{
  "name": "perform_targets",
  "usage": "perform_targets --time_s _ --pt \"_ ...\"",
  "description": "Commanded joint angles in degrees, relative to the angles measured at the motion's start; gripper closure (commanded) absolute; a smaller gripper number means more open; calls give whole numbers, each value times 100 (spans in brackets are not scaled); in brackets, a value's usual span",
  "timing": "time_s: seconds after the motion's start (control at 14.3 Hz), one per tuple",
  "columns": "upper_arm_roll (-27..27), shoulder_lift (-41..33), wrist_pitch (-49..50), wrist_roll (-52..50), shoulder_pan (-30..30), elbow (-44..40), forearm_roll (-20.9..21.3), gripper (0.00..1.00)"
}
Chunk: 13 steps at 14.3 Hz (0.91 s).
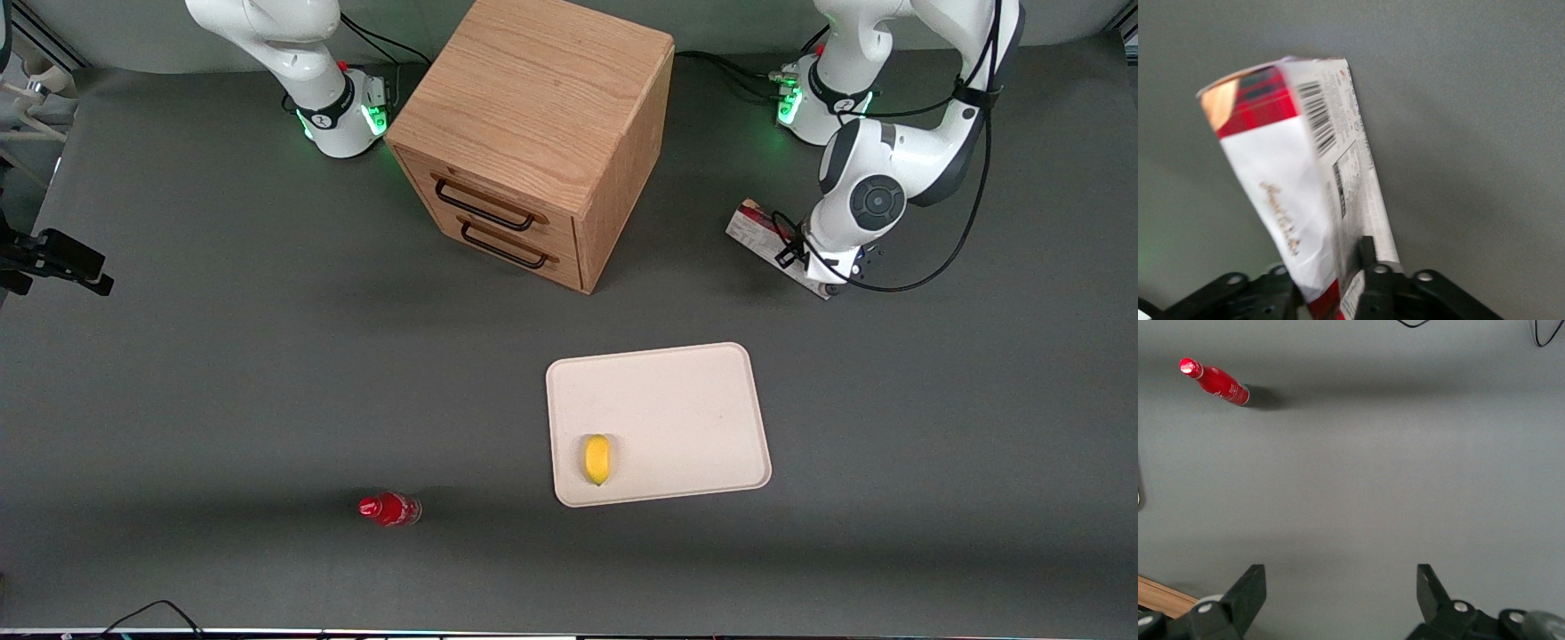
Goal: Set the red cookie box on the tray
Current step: 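Lift the box and carry it over the white tray's edge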
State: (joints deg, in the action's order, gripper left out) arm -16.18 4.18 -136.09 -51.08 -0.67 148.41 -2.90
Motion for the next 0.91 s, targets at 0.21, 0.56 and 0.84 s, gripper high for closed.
perform_targets --time_s 0.21,0.56,0.84 --pt "79 -58 1125 -148 41 -1065 80 100" --pt "282 494 3234 158 24 -3848 420 100" --pt "177 1583 4063 659 -3 -6126 695 100"
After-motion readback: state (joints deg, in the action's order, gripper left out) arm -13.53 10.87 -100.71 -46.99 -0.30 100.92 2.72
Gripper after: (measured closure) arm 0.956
